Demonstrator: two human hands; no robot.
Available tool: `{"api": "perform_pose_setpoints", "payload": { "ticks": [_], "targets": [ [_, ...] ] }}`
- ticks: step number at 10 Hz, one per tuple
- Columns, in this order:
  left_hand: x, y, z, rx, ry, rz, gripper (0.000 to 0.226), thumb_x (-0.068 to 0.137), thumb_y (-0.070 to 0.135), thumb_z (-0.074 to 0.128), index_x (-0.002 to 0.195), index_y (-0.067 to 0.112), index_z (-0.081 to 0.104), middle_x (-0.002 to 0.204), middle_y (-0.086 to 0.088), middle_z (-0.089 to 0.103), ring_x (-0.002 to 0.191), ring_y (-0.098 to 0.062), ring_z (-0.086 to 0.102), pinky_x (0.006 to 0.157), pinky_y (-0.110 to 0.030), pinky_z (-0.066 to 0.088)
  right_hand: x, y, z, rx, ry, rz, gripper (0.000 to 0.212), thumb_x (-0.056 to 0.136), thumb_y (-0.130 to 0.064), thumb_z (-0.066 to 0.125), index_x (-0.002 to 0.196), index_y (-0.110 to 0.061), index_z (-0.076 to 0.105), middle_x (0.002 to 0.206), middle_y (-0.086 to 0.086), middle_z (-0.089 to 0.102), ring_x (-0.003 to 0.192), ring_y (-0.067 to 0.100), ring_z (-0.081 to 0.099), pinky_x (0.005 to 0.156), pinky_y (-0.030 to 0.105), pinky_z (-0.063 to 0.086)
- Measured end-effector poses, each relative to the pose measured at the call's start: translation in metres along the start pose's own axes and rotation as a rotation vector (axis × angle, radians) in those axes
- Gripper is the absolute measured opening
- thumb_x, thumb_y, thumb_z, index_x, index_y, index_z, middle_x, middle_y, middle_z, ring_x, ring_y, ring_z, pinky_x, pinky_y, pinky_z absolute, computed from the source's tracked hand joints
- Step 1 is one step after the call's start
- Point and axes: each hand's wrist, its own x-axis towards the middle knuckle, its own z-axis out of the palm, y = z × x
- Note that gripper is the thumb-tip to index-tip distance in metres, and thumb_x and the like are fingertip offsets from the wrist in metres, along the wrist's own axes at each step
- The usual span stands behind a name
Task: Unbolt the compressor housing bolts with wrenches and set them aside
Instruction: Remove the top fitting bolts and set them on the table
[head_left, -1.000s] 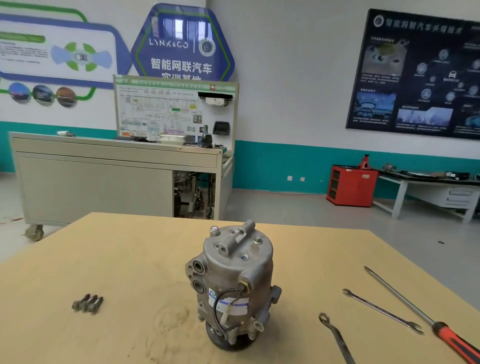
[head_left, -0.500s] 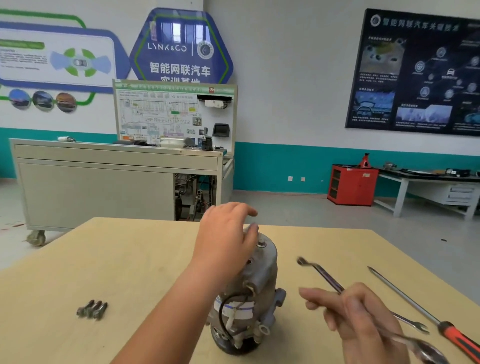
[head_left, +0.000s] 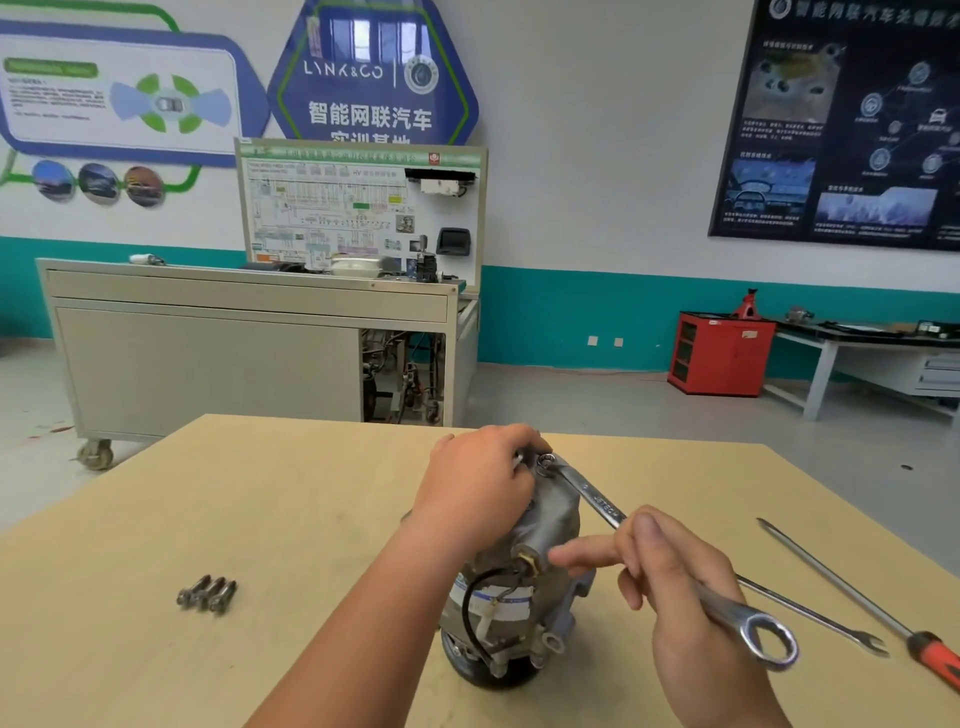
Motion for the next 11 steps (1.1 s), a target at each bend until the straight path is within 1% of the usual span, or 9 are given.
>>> {"api": "perform_pose_setpoints", "payload": {
  "ticks": [1, 4, 5, 6, 7, 8, 9, 10, 11],
  "targets": [
    [0.0, -0.001, 0.001, 0.008, 0.021, 0.003, 0.036, 0.089, 0.015, 0.05, 0.118, 0.034, 0.062, 0.121, 0.009, 0.065, 0.11, -0.016, 0.057, 0.096, -0.036, 0.042, 0.001, -0.004, 0.001, 0.052, 0.031, 0.061, 0.043, 0.091, -0.043, 0.041, 0.058, -0.015, 0.045, 0.064, 0.01, 0.071, 0.056, 0.012, 0.06, 0.055, 0.007, 0.038],
    [0.001, -0.003, 0.001, 0.027, 0.013, -0.001, 0.029, 0.089, 0.017, 0.051, 0.109, 0.033, 0.066, 0.116, 0.006, 0.065, 0.101, -0.017, 0.058, 0.081, -0.029, 0.041, 0.02, 0.001, -0.016, 0.054, 0.1, 0.162, 0.045, 0.088, -0.052, 0.044, 0.056, -0.024, 0.057, 0.06, 0.0, 0.063, 0.056, 0.01, 0.049, 0.05, 0.016, 0.034],
    [0.002, -0.004, 0.001, 0.032, 0.009, 0.007, 0.028, 0.089, 0.019, 0.051, 0.109, 0.033, 0.066, 0.116, 0.006, 0.064, 0.101, -0.017, 0.057, 0.08, -0.029, 0.04, 0.027, 0.013, -0.024, -0.06, 0.256, 0.113, 0.037, 0.089, -0.051, 0.044, 0.068, -0.028, 0.065, 0.084, -0.014, 0.058, 0.084, -0.002, 0.052, 0.075, 0.023, 0.036],
    [0.003, -0.004, 0.0, 0.036, -0.009, 0.017, 0.024, 0.089, 0.025, 0.053, 0.108, 0.034, 0.065, 0.114, 0.006, 0.062, 0.099, -0.017, 0.057, 0.081, -0.03, 0.043, 0.04, 0.015, -0.017, 0.174, 0.309, -0.042, 0.038, 0.091, -0.038, 0.042, 0.061, -0.029, 0.063, 0.087, -0.013, 0.059, 0.092, 0.003, 0.056, 0.093, 0.028, 0.038],
    [0.003, -0.008, 0.0, 0.026, -0.023, 0.05, 0.023, 0.086, 0.039, 0.057, 0.108, 0.037, 0.062, 0.111, 0.009, 0.06, 0.096, -0.014, 0.057, 0.079, -0.028, 0.043, 0.042, 0.012, 0.0, 0.572, 0.272, -0.045, 0.048, 0.092, -0.025, 0.035, 0.045, -0.026, 0.046, 0.047, -0.01, 0.042, 0.05, 0.012, 0.04, 0.072, 0.029, 0.04],
    [0.004, -0.014, -0.006, -0.044, -0.102, 0.101, 0.05, 0.078, 0.055, 0.064, 0.125, 0.041, 0.051, 0.119, 0.012, 0.059, 0.103, -0.011, 0.057, 0.079, -0.024, 0.041, 0.033, 0.01, 0.015, 0.56, 0.356, -0.057, 0.045, 0.086, -0.017, 0.032, 0.042, -0.025, 0.033, 0.044, -0.008, 0.023, 0.045, 0.011, 0.027, 0.063, 0.03, 0.034],
    [0.006, -0.016, -0.021, -0.033, -0.259, 0.121, 0.084, 0.076, 0.061, 0.067, 0.146, 0.034, 0.028, 0.137, 0.008, 0.051, 0.122, -0.014, 0.05, 0.098, -0.029, 0.04, 0.02, 0.0, 0.03, 0.338, 0.31, -0.139, 0.037, 0.081, -0.026, 0.045, 0.045, -0.021, 0.041, 0.047, -0.011, 0.029, 0.049, 0.009, 0.03, 0.055, 0.028, 0.029],
    [0.0, -0.007, -0.027, 0.324, -0.306, 0.064, 0.084, 0.076, 0.068, 0.042, 0.145, 0.019, 0.031, 0.147, -0.002, 0.038, 0.136, -0.021, 0.034, 0.112, -0.048, 0.025, 0.011, -0.009, 0.045, 0.025, 0.184, -0.145, 0.034, 0.078, -0.028, 0.054, 0.053, -0.007, 0.045, 0.047, -0.001, 0.04, 0.049, 0.001, 0.035, 0.047, 0.017, 0.029],
    [-0.015, 0.008, -0.019, 0.439, -0.312, -0.102, 0.077, 0.079, 0.06, 0.036, 0.141, 0.015, 0.03, 0.15, -0.006, 0.025, 0.142, -0.031, 0.018, 0.111, -0.061, 0.014, 0.013, -0.031, 0.05, -0.073, 0.148, -0.086, 0.024, 0.075, -0.024, 0.051, 0.061, -0.005, 0.047, 0.047, -0.003, 0.039, 0.046, -0.002, 0.038, 0.048, 0.008, 0.03]
  ]
}}
